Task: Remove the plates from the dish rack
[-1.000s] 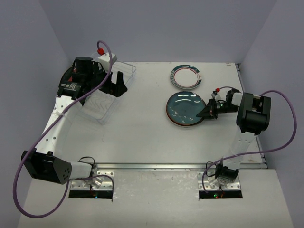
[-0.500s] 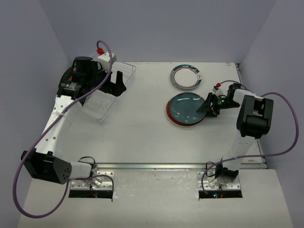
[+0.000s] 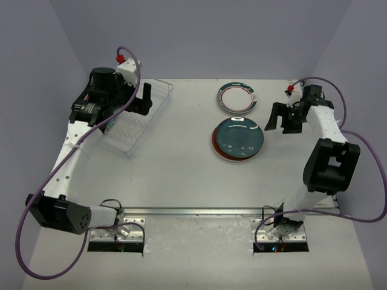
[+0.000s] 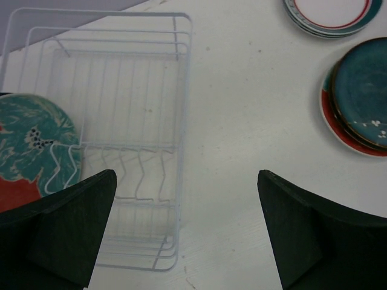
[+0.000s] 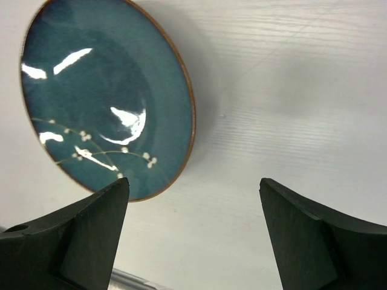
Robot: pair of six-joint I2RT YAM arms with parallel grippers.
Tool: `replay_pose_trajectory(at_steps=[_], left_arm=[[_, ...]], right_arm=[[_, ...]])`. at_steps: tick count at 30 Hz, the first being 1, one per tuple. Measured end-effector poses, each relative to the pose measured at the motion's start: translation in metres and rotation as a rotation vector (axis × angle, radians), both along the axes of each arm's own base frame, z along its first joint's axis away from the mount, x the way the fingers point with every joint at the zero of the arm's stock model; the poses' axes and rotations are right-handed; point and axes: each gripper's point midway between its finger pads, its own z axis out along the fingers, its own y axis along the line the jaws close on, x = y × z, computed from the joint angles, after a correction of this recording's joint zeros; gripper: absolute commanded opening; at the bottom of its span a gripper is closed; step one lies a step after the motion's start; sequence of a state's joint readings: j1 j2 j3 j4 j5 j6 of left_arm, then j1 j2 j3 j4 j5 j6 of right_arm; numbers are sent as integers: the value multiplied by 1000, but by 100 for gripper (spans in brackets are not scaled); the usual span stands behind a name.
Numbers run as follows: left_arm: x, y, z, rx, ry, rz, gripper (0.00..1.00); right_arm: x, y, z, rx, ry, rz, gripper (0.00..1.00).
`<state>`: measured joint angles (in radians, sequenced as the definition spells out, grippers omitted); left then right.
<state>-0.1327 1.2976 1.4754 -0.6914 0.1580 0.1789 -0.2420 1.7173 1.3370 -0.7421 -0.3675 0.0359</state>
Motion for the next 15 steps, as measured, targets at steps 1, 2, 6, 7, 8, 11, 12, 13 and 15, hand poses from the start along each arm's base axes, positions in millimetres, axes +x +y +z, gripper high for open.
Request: replay_pose_trajectory(at_steps=[1,2,6,7,8,11,12,13,15], left_arm=[[2,8,1,15,-5,35,100],[4,18,3,23,-11,69,98],[18,86,29,54,-58,243,74],[23,106,36,69,-73,288,68],[28,125,41,89,-83,327,63],[39,164,39,154,-72,377,53],[42,169,33,172,-55,373,50],[45,173,27,188,-37,367,48],[50,183,9,221,19,348,45]], right_arm=[[0,-2,0,-18,1,-1,89],[-1,-2,0,-35,-3,4,89],[-7,3,2,-73,-30,43,89],[-9,7,4,-80,-42,57,89],[-11,11,6,-87,-60,75,89],[-17,31,14,-120,-114,139,90],[-20,39,16,-130,-131,164,90],[-22,48,19,-138,-148,189,90],[-26,67,22,-150,-181,243,90]])
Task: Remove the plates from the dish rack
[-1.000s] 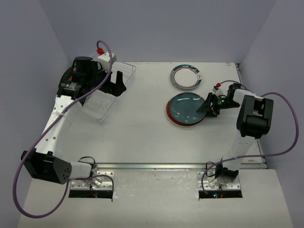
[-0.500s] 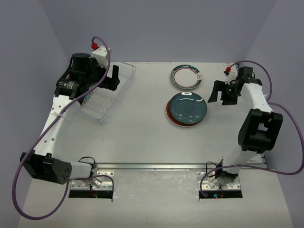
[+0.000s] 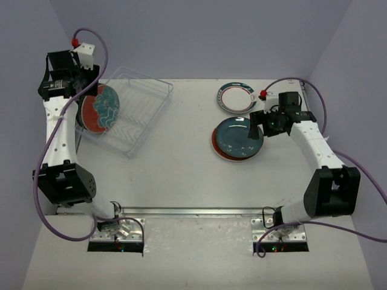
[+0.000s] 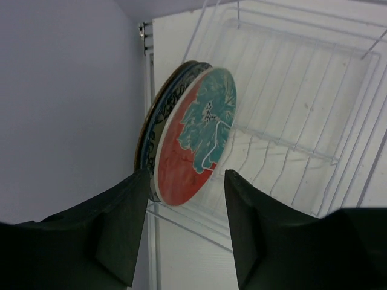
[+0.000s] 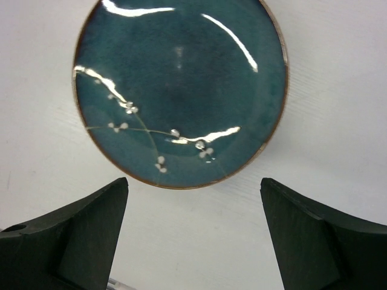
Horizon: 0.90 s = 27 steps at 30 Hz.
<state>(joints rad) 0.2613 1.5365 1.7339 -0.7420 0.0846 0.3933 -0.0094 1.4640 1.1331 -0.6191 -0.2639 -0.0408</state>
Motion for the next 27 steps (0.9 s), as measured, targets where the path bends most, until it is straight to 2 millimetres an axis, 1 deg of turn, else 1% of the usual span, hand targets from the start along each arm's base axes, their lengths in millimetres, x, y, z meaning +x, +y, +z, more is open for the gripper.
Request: replay_pose_trajectory(at_steps=[2,4,6,9,12,17,27], left_arm=[[7,7,-17,16,56,-27,42],[14,15,-33,27,101,-47,40],[17,24,-49,35,150,-61,37],[19,34,-65,43,205,-78,36],[22,39,-70,51,228,-88,34],[26,41,-74,62,243,-103,31],[33,44,-97,57,289,-114,26]], right_arm=[[-3,16,2,-1,-16,44,90],[-6,26,2,1,-20,71,90],[-6,29,0,5,-19,73,90],[-6,30,-3,9,-18,68,90],[-7,30,-7,15,-12,61,90],[-10,31,-12,27,1,49,91],[-12,34,-16,43,10,54,91]])
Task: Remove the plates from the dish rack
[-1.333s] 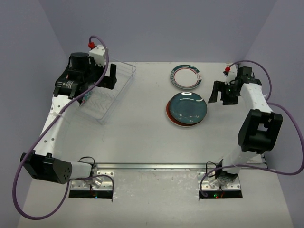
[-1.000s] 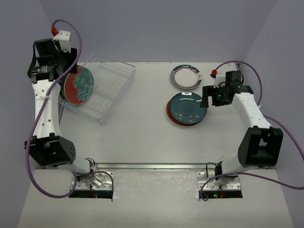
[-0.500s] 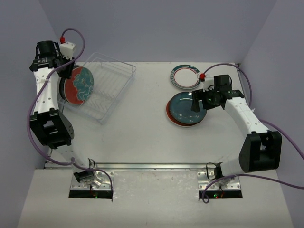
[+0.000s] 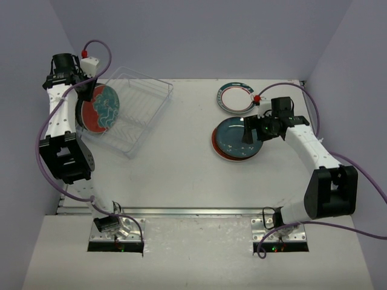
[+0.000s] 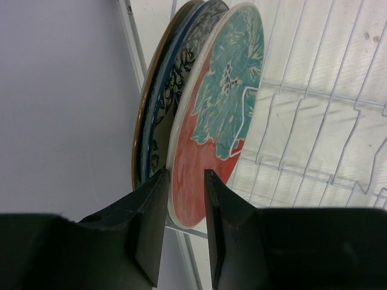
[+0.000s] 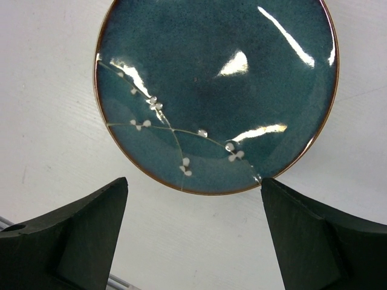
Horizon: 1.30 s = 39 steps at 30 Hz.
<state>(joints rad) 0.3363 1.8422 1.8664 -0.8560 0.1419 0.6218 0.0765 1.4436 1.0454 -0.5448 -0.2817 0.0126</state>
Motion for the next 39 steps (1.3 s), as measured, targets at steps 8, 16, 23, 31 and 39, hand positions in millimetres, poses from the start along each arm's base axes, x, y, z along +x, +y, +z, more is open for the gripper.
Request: replay_pose_trajectory(at_steps=[8,16,23,31,39], left_arm=[[7,5,-10,11,5,8,24],[11,12,-41,32,20,25,22],[8,11,-51,30,23,18,0],[1,6,-46,48,13,18,0],[-15,3,-9,114,-26,45,0]], right_arm=[[0,2,-4,15,18,-2,91],[1,3,-4,19,19,-3,91],[0,4,-3,24,21,-4,90],[-1,7,-3,39,28,-2,90],[-3,9,0,50,29,1,90]])
